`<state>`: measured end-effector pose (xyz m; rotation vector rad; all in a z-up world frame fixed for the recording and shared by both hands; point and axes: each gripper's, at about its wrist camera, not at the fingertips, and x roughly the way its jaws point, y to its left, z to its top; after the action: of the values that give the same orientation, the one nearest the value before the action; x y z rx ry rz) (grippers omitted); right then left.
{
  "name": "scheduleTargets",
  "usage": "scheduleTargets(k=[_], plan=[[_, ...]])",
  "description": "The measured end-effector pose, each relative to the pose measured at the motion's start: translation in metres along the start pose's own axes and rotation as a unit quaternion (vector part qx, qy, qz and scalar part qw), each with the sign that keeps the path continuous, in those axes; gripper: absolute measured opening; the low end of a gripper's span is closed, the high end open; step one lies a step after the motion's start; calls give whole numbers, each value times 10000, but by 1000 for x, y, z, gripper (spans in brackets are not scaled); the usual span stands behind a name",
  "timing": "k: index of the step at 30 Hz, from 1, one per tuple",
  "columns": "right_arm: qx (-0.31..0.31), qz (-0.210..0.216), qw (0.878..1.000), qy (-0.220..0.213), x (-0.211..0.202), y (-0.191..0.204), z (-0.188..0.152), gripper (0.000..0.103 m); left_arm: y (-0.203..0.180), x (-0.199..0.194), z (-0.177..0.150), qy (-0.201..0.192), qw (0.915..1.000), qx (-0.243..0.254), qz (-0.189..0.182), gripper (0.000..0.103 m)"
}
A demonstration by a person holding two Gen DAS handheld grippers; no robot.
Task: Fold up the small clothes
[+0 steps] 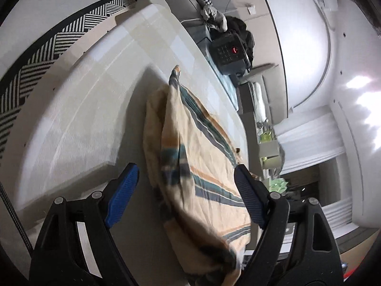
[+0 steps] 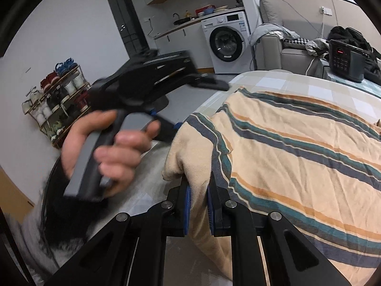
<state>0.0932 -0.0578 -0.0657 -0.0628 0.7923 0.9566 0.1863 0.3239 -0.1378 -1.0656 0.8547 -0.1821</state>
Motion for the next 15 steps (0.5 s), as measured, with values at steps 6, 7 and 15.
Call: scheduleTargets(k=[6, 7, 15], plan=[[-182, 20, 9998, 68, 7, 7, -1, 12, -6, 37, 38, 332, 9992, 107, 180, 77], [-183, 29, 9998, 55, 7, 6, -1, 12, -10, 44, 43, 414, 9988, 173, 174, 77], [-114, 82, 9999, -10, 4, -3, 1, 12, -39, 84, 68, 700, 9941, 621, 557, 55]])
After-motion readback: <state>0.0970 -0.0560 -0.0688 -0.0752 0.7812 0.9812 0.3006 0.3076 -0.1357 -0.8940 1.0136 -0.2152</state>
